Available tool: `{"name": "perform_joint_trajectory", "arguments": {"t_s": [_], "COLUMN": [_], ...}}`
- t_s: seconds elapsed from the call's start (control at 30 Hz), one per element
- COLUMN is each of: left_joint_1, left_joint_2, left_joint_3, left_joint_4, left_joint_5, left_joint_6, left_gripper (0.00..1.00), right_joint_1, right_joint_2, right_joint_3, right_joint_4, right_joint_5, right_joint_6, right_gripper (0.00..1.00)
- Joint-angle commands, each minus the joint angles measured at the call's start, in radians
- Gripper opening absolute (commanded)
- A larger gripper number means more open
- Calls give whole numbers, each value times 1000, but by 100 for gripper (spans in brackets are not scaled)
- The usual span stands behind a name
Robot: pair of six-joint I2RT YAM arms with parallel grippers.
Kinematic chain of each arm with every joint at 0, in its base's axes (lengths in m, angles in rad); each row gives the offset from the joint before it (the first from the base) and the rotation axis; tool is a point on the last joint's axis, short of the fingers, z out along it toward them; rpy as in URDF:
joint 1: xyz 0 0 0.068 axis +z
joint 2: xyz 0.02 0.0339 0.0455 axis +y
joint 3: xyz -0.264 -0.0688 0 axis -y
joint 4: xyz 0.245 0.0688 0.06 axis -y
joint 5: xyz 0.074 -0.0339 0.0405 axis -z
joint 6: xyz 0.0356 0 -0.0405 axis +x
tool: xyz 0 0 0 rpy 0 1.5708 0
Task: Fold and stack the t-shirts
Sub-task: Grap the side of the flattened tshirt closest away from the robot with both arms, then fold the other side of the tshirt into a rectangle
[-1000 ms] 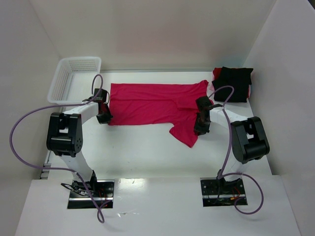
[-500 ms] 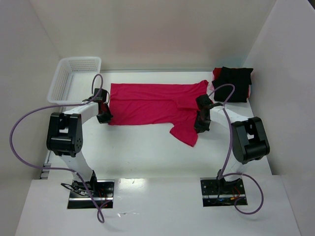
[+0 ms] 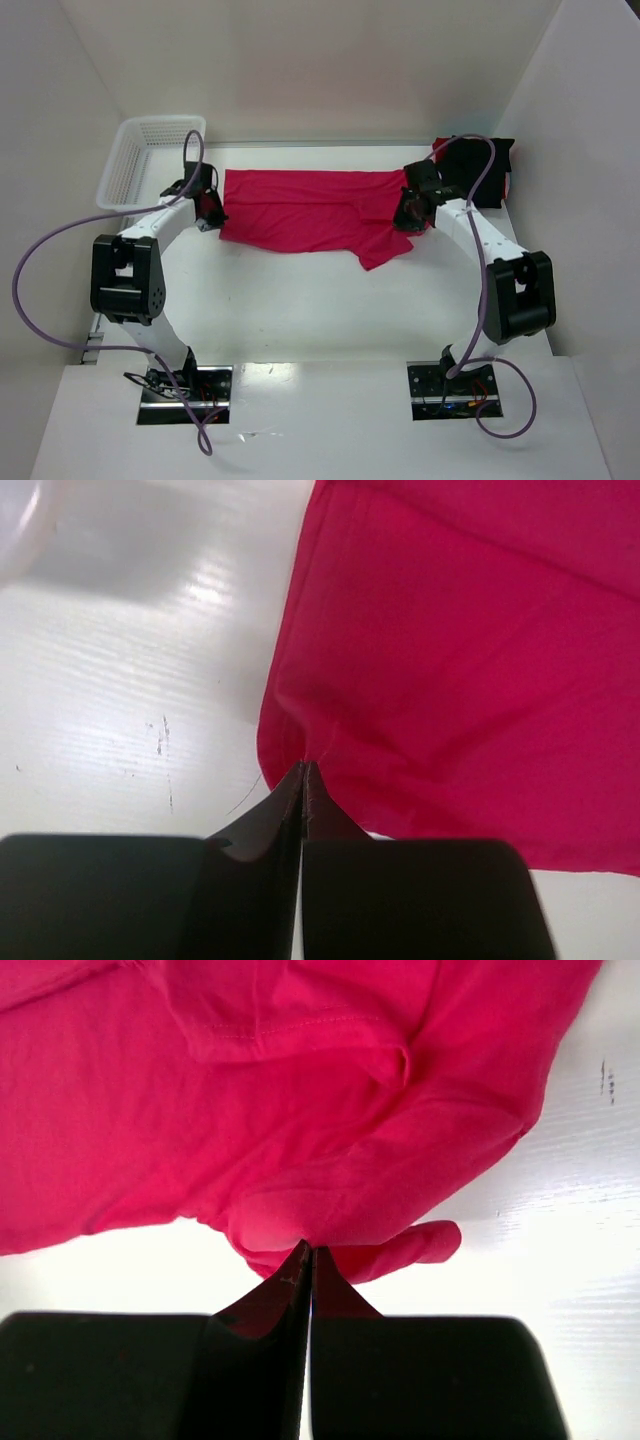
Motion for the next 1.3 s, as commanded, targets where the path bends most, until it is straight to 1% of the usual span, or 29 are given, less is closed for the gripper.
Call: {"name": "perform_joint_trajectory", "arguments": {"t_s": [0.0,0.07,0.3,0.47,0.87,1.03,1.27], "left_joint_1": [1,1,1,1,1,1,32], "left_joint_2": [-40,-17,53,151,329,375,438], "left_joint_3": [75,100,233,332,522,594,675], "left_joint_4": [-1,-1,8,8,8,-1,-1], "left_joint_5": [20,20,20,10,-9,-9,-20], "left_joint_6": [34,43,44,44,34,25,16], "left_gripper": [0,0,0,0,0,0,0], "right_joint_1": [-20,-46,-66,-84,-136,-146,-164], "right_joint_2": [-10,-1,96,196,400,464,539], "right_joint_3": [71,104,223,296,552,608,692], "right_joint_4": [-1,23,46,68,68,57,48], "right_joint_5": [-2,-2,-2,-2,-11,-20,-20], "right_joint_6": [-18,-32,-64,-73,-101,-101,-112], "right_gripper": [0,0,0,0,0,0,0]}}
